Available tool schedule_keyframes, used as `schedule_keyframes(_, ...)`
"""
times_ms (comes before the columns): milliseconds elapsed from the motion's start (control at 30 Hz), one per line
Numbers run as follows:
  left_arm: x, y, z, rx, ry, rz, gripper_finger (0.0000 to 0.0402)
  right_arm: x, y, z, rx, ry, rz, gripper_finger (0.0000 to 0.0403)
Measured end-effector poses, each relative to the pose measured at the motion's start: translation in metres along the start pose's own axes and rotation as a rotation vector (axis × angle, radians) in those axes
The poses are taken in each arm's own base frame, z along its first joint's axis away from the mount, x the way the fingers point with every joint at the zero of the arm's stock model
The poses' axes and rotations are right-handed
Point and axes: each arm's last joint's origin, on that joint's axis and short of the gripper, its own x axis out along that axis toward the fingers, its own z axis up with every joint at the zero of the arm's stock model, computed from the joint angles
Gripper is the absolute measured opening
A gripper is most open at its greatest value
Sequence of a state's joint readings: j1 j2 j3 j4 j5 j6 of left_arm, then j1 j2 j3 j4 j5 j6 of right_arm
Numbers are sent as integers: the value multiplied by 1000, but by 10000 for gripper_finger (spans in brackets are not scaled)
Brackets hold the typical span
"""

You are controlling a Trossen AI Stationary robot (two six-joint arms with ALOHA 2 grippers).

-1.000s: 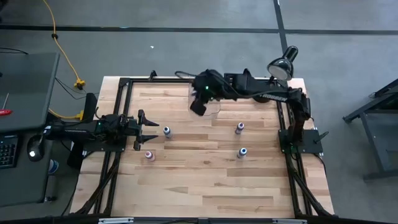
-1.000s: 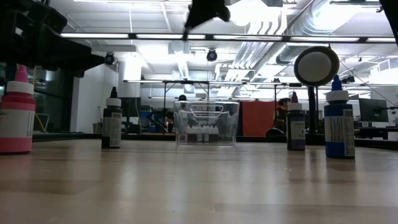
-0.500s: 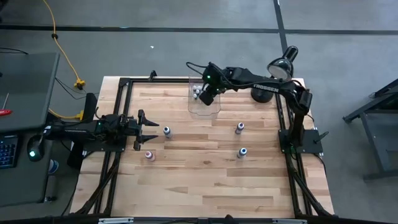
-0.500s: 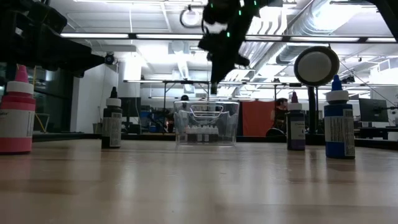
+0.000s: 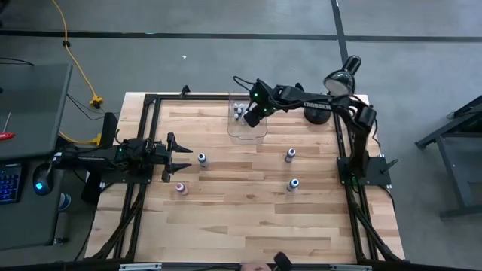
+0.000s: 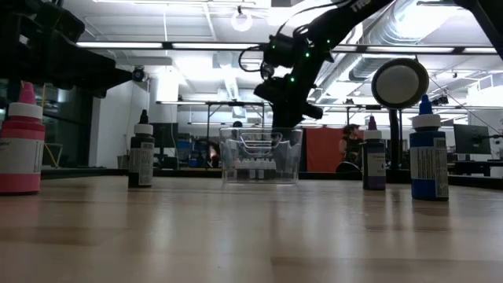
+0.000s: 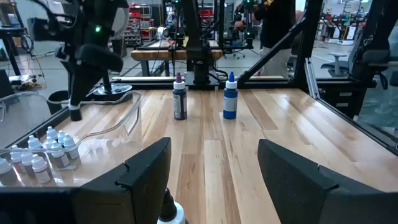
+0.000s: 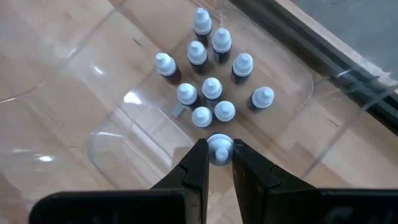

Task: Pick & Place food coloring
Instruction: Put the small food coloring bottle into the transparent bin

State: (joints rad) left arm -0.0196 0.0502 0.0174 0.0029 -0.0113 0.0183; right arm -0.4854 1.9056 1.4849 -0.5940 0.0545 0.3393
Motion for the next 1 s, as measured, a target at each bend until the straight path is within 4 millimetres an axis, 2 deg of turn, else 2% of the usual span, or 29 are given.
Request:
schedule_keyframes(333,0,0,0,0,0,0,239,31,-10,5,18,91,-26,46)
schedule_keyframes(733,0,0,0,0,0,0,239,34,-27,9,51,96,-67,47)
schedule_keyframes(1000,0,0,0,0,1,0,239,56,-27,4,64,132,-23,51)
